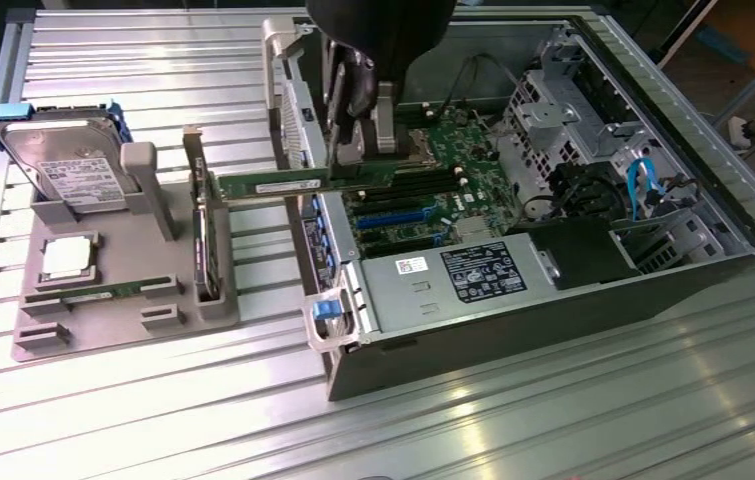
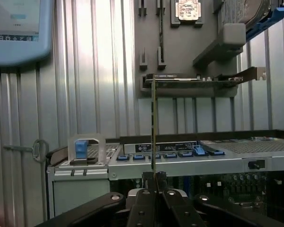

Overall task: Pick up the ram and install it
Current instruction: 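Pick up the ram and move it above insertion slot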

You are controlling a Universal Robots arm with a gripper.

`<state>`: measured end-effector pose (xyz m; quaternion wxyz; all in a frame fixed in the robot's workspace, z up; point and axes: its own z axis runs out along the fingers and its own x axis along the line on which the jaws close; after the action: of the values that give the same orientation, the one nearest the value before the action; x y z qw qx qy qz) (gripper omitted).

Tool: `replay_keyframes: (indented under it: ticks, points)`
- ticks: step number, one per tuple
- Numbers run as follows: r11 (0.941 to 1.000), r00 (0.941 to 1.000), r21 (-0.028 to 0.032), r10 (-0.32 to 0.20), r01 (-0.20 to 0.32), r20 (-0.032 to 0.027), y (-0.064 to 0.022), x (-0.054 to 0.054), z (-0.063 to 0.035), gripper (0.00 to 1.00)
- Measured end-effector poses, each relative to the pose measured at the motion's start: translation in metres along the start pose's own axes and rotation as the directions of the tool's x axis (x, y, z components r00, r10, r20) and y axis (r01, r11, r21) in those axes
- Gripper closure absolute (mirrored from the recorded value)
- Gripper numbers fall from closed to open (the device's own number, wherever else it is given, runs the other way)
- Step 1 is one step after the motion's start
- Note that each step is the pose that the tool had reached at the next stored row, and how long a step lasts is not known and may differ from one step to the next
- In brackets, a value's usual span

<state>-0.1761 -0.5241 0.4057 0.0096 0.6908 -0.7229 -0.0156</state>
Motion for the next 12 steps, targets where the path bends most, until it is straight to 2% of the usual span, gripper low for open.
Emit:
replay_keyframes:
  ticks: [12]
  points:
    - [1.0000, 1.0000, -0.0004, 0.000, 0.000, -0.0001, -0.0343, -0.002, -0.0013, 0.88]
